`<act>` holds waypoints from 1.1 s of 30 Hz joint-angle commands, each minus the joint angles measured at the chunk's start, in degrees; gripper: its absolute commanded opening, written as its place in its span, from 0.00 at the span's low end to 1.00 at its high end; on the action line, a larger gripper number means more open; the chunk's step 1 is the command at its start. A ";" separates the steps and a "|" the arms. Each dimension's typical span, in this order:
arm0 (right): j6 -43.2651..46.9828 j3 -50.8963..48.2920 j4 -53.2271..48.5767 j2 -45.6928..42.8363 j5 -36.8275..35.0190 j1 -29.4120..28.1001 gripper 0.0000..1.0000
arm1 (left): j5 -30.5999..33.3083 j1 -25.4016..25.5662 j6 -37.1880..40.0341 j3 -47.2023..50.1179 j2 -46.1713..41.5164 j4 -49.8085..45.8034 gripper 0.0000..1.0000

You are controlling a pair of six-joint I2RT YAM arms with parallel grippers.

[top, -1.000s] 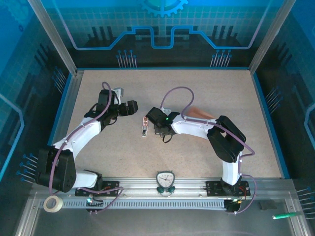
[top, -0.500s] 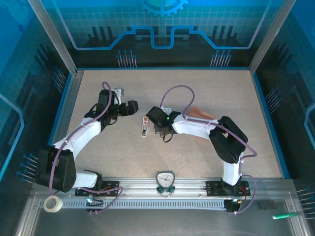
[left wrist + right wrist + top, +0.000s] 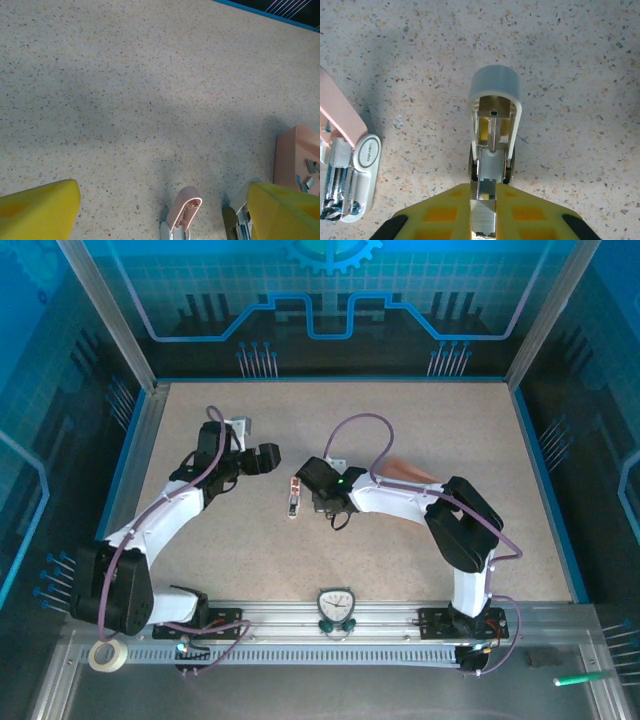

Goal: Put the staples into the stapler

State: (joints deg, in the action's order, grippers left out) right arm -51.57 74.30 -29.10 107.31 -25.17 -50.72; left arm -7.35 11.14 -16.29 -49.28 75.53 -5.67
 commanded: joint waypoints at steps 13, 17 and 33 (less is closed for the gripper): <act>0.60 3.05 -1.97 -1.03 -4.13 -1.73 0.16 | -0.16 0.20 1.88 0.93 -2.87 0.40 0.87; -0.16 2.08 -1.58 -1.22 -4.21 -1.84 0.16 | -0.36 0.55 1.79 0.97 -2.58 0.48 0.87; -1.21 0.55 -1.14 -0.12 -3.32 -1.75 0.16 | -0.42 0.71 1.88 0.85 -1.70 0.23 0.87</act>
State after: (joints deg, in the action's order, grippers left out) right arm -51.24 75.94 -29.69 107.31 -27.03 -51.46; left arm -7.35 11.53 -15.88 -49.28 74.22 -5.72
